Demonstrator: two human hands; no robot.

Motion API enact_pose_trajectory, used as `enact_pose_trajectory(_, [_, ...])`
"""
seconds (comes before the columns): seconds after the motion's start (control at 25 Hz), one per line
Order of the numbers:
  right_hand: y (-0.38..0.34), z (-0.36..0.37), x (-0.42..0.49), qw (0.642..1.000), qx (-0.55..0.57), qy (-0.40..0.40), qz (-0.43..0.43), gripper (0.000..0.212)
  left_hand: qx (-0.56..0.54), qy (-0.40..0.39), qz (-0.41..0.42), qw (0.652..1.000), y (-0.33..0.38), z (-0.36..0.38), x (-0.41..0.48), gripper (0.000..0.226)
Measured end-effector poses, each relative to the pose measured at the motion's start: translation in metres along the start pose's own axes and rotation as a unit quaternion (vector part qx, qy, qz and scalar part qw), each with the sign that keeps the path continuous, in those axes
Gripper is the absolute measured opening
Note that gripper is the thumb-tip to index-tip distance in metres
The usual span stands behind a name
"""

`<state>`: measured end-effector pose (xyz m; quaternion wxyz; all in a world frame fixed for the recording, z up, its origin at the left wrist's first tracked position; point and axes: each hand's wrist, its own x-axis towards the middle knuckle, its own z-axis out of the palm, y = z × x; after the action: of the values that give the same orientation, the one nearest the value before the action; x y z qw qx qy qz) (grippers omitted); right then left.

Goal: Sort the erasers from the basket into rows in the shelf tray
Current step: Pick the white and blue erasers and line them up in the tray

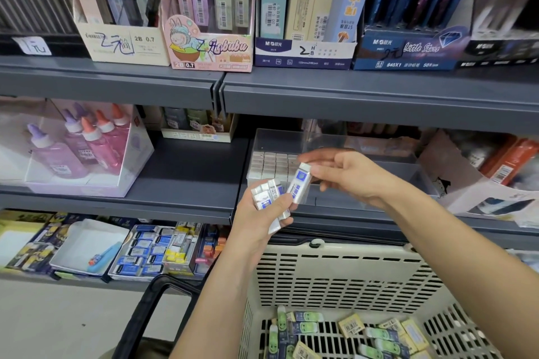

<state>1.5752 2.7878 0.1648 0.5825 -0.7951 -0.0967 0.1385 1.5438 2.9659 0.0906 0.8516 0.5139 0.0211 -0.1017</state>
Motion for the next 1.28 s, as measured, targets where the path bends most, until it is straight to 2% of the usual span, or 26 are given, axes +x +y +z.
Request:
enact_pose_trajectory(0.24, [-0.001, -0.001, 0.001, 0.998, -0.055, 0.005, -0.014, 0.020, -0.005, 0.032, 0.000, 0.999, 0.000, 0.003, -0.001, 0.032])
enact_pose_trajectory(0.36, [-0.008, -0.011, 0.014, 0.986, -0.107, 0.126, -0.031, 0.018, 0.004, 0.053, 0.001, 0.999, 0.002, 0.001, 0.000, 0.034])
enact_pose_trajectory(0.44, [-0.010, -0.021, 0.029, 0.957, -0.192, 0.216, -0.014, 0.023, 0.006, 0.071, 0.000, 0.997, 0.002, 0.000, 0.001, 0.035])
enact_pose_trajectory(0.48, [-0.009, -0.024, 0.036, 0.937, -0.261, 0.233, 0.008, 0.025, 0.003, 0.074, 0.001, 0.997, 0.002, -0.001, 0.001, 0.034])
enact_pose_trajectory(0.52, [-0.007, -0.025, 0.041, 0.920, -0.314, 0.233, 0.024, 0.027, 0.001, 0.075, 0.002, 0.997, 0.002, -0.002, 0.002, 0.032])
enact_pose_trajectory(0.6, [-0.002, -0.022, 0.045, 0.910, -0.354, 0.213, 0.027, 0.027, 0.000, 0.077, 0.001, 0.997, 0.003, -0.002, 0.002, 0.030])
enact_pose_trajectory(0.72, [0.001, -0.016, 0.048, 0.905, -0.378, 0.196, 0.023, 0.026, 0.000, 0.080, -0.001, 0.997, 0.003, -0.002, 0.002, 0.032])
enact_pose_trajectory(0.88, [-0.003, -0.011, 0.050, 0.919, -0.353, 0.174, 0.021, 0.020, -0.003, 0.073, 0.000, 0.997, 0.004, -0.002, 0.001, 0.030])
enact_pose_trajectory(1.08, [0.000, -0.011, 0.053, 0.912, -0.380, 0.149, 0.030, 0.016, -0.064, 0.106, -0.038, 0.992, 0.013, -0.001, 0.006, 0.009])
enact_pose_trajectory(1.28, [0.016, -0.004, 0.055, 0.882, -0.455, 0.113, 0.051, 0.023, -0.102, 0.087, -0.059, 0.989, 0.028, -0.002, 0.013, 0.010])
